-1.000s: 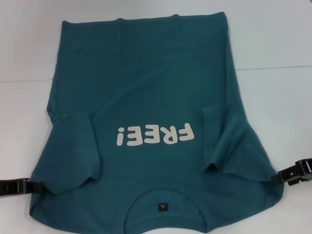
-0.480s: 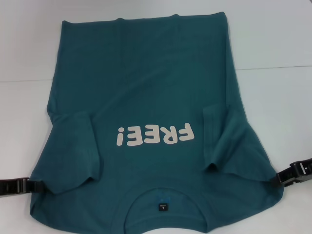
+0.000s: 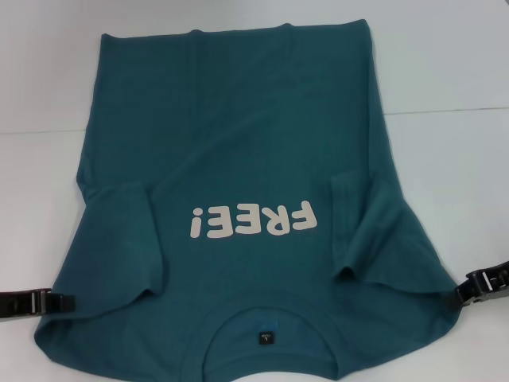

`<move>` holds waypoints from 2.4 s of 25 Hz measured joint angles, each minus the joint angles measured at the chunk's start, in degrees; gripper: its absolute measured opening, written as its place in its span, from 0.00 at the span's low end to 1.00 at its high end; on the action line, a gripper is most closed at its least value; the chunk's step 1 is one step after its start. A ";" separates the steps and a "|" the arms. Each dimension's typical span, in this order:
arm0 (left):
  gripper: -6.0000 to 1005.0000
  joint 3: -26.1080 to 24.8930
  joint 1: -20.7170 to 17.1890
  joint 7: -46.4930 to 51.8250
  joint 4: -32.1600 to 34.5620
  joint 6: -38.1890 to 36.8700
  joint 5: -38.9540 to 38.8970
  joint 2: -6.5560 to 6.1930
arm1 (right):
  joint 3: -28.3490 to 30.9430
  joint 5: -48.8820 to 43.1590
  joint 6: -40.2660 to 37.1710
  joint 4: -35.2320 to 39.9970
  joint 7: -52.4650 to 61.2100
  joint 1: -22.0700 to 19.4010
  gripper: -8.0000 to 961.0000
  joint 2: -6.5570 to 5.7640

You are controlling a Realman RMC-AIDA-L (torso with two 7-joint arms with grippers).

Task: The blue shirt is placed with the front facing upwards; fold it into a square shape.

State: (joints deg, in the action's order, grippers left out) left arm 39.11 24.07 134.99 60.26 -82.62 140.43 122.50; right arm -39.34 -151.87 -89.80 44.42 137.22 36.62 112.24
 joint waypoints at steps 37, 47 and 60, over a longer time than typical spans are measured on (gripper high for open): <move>0.55 -3.64 -1.04 1.41 4.16 -1.62 5.43 -0.07 | 4.49 5.09 -8.41 -0.07 -8.53 -1.03 0.05 -1.59; 0.72 -1.51 -0.52 1.42 3.32 -1.93 6.61 0.10 | 4.54 5.09 -8.76 0.06 -8.87 -1.29 0.05 -1.44; 0.53 1.34 0.70 3.36 3.10 -3.32 6.61 0.19 | 4.55 5.80 -9.12 0.06 -9.34 -1.15 0.05 -1.58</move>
State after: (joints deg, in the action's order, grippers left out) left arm 40.44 24.77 138.35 63.37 -85.94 147.04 122.69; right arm -34.80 -146.06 -98.92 44.47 127.88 35.47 110.65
